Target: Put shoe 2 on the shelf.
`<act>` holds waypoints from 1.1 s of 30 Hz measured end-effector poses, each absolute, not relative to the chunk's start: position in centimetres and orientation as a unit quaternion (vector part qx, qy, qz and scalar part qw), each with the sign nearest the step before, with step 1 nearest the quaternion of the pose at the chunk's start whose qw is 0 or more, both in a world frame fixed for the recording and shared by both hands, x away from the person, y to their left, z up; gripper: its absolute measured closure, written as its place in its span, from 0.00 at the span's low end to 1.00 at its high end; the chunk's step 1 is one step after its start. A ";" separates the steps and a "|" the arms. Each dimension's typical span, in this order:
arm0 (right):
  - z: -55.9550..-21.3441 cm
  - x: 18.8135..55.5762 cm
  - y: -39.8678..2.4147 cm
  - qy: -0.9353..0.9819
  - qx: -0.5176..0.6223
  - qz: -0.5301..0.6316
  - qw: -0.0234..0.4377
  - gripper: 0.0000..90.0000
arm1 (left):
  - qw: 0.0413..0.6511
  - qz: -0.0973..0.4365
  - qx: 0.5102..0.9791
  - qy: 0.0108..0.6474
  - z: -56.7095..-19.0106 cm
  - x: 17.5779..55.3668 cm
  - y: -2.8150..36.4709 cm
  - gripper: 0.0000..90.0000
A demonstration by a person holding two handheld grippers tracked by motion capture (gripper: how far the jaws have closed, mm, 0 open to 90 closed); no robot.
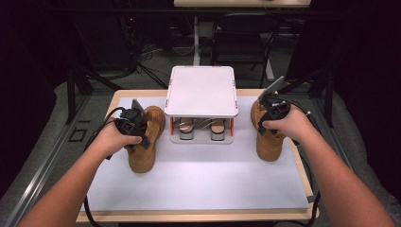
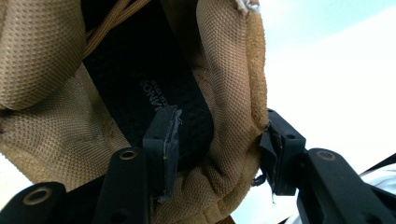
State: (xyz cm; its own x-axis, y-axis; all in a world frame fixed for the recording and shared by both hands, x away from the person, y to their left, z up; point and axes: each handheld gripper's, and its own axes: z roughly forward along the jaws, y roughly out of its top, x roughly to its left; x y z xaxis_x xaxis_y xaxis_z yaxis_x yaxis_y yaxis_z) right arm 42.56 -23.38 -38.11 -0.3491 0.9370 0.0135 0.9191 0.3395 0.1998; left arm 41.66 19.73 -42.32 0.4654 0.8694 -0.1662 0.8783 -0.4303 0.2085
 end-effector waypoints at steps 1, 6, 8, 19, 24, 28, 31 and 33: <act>-38.0 42.7 -23.4 0.814 0.571 0.089 0.057 0.62 | 0.134 -0.016 0.846 0.516 -42.3 41.6 19.7 0.59; -38.2 43.7 -23.7 0.809 0.579 0.069 0.069 0.65 | 0.132 -0.013 0.846 0.516 -42.4 41.6 19.6 0.59; -38.7 44.0 -23.7 0.806 0.583 0.069 0.070 0.66 | 0.132 -0.015 0.846 0.516 -42.4 41.6 19.6 0.59; -40.8 45.3 -23.9 0.794 0.600 0.068 0.069 0.74 | 0.129 -0.014 0.848 0.514 -42.4 41.7 19.4 0.59; -41.3 45.6 -23.9 0.792 0.603 0.061 0.071 0.77 | 0.128 -0.015 0.847 0.515 -42.5 41.8 19.4 0.59; -41.4 45.7 -23.8 0.790 0.606 0.061 0.066 0.81 | 0.126 -0.015 0.848 0.514 -42.6 41.8 19.4 0.60; -41.5 45.6 -23.7 0.790 0.606 0.064 0.070 0.84 | 0.125 -0.016 0.849 0.514 -42.6 41.8 19.3 0.60; -41.4 45.5 -23.6 0.795 0.600 0.059 0.071 0.85 | 0.124 -0.016 0.849 0.513 -42.7 41.8 19.3 0.61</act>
